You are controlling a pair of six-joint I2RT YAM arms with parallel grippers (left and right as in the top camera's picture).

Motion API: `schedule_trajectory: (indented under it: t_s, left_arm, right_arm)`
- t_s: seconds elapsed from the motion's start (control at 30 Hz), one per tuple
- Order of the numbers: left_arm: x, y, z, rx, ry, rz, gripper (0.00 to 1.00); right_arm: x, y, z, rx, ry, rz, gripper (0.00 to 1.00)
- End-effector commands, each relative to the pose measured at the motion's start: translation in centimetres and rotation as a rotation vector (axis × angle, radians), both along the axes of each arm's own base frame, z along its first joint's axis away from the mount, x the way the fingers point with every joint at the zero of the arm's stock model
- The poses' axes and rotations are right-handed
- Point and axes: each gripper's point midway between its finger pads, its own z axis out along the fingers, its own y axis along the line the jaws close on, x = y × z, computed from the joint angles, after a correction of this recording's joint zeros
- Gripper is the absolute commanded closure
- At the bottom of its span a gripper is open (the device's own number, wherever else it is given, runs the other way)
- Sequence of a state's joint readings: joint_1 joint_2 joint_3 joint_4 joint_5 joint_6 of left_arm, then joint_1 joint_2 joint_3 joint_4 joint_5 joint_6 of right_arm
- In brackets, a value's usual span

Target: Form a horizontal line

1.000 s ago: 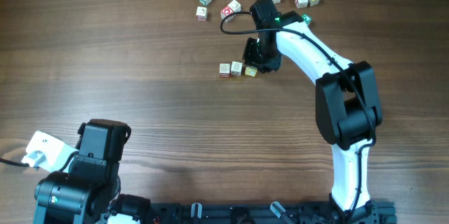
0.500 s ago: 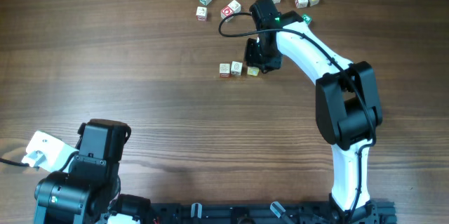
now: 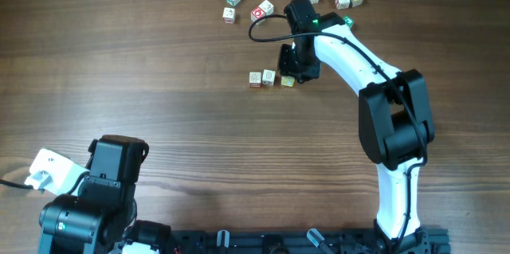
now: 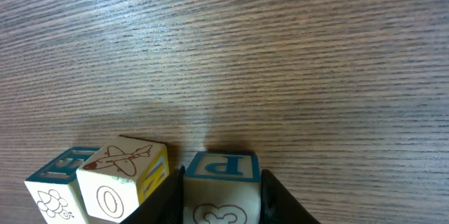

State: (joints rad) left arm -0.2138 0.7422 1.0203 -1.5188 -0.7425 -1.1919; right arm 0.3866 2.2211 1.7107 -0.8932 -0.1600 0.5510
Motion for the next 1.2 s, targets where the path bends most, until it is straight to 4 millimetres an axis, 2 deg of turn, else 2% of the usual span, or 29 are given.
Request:
schedule_trajectory:
  t_s: [0.0, 0.13, 0.57, 0.8, 1.03, 1.17]
  left_arm:
    - [-0.1, 0.2, 0.0, -0.002, -0.015, 0.025, 0.00]
    - [-0.1, 0.2, 0.0, -0.002, -0.015, 0.025, 0.00]
    - [-0.1, 0.2, 0.0, -0.003, -0.015, 0.025, 0.00]
    - [-0.1, 0.2, 0.0, -0.002, -0.015, 0.025, 0.00]
    - [-0.1, 0.2, 0.0, -0.002, -0.015, 0.025, 0.00]
    - [-0.1, 0.2, 0.0, -0.002, -0.015, 0.025, 0.00]
  right_arm:
    - [-0.7, 0.4, -0.4, 0.015, 0.027, 0.015, 0.64]
    - [-0.5, 0.4, -0.4, 0.018, 0.022, 0.006, 0.60]
    - [0.5, 0.3, 0.1, 0.026, -0.008, -0.001, 0.57]
    - [2.1, -0.9, 1.0, 0.026, -0.043, -0.037, 0.57]
    - [2.8, -2.5, 1.1, 0.029, -0.043, -0.085, 0.57]
    - [2.8, -3.3, 1.0, 0.023, -0.023, -0.142, 0.64]
